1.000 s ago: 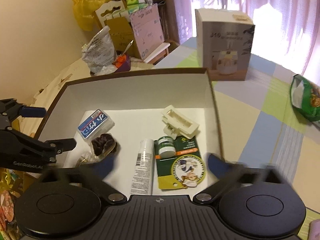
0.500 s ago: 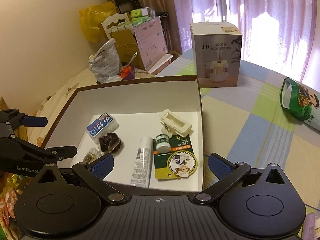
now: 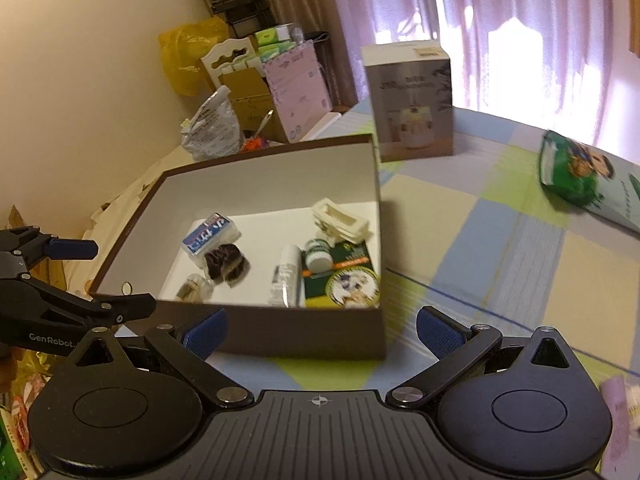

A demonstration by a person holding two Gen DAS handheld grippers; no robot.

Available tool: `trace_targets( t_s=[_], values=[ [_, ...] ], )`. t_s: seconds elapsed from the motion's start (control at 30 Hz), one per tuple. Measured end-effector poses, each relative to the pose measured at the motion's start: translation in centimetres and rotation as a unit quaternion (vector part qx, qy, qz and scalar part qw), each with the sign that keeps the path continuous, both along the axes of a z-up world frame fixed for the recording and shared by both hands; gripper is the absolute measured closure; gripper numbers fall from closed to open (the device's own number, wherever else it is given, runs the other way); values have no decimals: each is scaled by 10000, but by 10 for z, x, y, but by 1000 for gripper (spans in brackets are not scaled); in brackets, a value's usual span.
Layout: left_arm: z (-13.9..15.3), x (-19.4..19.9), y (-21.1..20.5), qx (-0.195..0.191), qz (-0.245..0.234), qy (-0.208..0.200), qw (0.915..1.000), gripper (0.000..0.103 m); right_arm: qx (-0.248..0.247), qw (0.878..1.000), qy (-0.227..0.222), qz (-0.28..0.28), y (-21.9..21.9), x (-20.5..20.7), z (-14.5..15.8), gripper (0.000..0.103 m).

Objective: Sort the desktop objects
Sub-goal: 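Move both tools back from the box toward the purple tube and red packet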

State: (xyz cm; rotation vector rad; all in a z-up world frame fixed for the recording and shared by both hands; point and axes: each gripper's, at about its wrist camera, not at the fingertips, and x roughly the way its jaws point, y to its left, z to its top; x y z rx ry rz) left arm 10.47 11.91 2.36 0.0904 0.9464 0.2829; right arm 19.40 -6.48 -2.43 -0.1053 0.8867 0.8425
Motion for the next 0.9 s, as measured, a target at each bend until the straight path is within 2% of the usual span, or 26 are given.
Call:
trace_targets(
  t_s=[0.5, 0.9],
  values=[
    [-32, -1, -79, -265, -797, 311, 9960, 5, -322, 9960, 147, -824, -96, -24, -19, 0],
    [-55, 19, -139, -349, -1576, 566, 9853, 5, -614, 9802, 522, -1809, -182, -44, -42, 0]
  ],
)
